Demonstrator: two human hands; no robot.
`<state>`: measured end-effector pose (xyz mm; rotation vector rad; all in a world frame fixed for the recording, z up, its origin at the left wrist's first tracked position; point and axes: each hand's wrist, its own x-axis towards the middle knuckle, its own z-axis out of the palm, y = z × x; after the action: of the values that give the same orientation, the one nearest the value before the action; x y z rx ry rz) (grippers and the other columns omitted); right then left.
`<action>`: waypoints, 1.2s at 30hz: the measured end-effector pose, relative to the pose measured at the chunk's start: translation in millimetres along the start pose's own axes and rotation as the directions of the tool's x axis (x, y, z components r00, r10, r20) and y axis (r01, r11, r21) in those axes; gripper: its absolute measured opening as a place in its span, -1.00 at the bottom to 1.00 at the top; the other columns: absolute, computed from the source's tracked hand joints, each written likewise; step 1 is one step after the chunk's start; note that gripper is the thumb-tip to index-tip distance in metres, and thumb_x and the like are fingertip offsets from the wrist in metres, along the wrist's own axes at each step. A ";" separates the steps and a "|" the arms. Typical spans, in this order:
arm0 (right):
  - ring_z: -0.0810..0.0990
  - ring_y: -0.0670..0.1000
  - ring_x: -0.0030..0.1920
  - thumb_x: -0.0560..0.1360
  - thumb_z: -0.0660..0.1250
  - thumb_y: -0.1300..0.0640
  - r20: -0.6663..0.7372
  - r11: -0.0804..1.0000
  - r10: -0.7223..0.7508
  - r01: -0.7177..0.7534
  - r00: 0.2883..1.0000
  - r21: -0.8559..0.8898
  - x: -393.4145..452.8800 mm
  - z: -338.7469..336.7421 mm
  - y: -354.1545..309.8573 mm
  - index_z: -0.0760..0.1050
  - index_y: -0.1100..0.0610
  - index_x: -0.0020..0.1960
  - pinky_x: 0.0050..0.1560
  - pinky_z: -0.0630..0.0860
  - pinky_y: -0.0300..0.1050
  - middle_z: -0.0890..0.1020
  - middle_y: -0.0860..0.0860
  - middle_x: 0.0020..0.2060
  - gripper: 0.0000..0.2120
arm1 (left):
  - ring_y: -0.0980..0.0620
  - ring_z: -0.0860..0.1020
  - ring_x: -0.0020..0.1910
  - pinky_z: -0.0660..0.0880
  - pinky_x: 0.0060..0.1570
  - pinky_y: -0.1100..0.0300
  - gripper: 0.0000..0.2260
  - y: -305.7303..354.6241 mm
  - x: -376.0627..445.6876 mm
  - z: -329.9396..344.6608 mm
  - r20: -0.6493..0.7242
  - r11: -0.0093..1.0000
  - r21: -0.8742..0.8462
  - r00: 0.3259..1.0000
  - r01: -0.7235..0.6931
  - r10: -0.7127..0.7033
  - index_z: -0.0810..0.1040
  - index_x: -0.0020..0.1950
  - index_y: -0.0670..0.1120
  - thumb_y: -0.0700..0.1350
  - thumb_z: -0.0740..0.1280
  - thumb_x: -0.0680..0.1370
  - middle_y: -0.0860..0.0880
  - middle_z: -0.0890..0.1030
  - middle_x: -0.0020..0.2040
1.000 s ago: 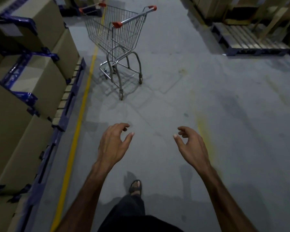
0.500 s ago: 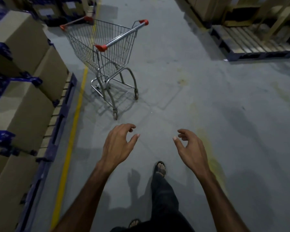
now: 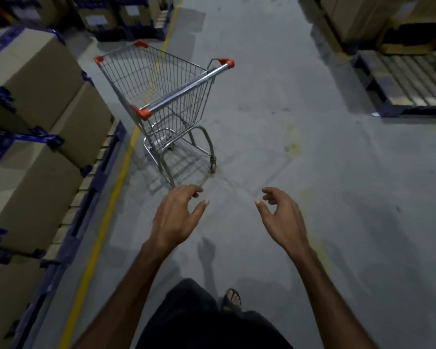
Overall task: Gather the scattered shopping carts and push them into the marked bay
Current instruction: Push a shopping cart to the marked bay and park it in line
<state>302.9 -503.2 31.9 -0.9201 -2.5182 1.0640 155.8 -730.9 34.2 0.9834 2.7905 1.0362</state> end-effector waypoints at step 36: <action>0.59 0.08 0.26 0.58 0.14 -0.48 0.636 0.566 -0.510 0.783 0.579 -0.258 585.8 169.7 -156.6 0.49 -0.05 0.43 0.33 0.43 0.16 0.64 0.00 0.26 -0.35 | 0.02 0.59 -0.15 0.40 -0.23 0.08 -0.56 -168.4 387.2 9.5 -0.073 0.891 0.215 0.916 0.401 -0.395 0.52 -0.17 0.11 0.44 0.15 0.56 0.12 0.58 -0.18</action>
<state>-294.4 -304.4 19.5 0.3960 -3.2117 0.3594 -246.8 -606.7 5.3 0.3676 2.9939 0.6940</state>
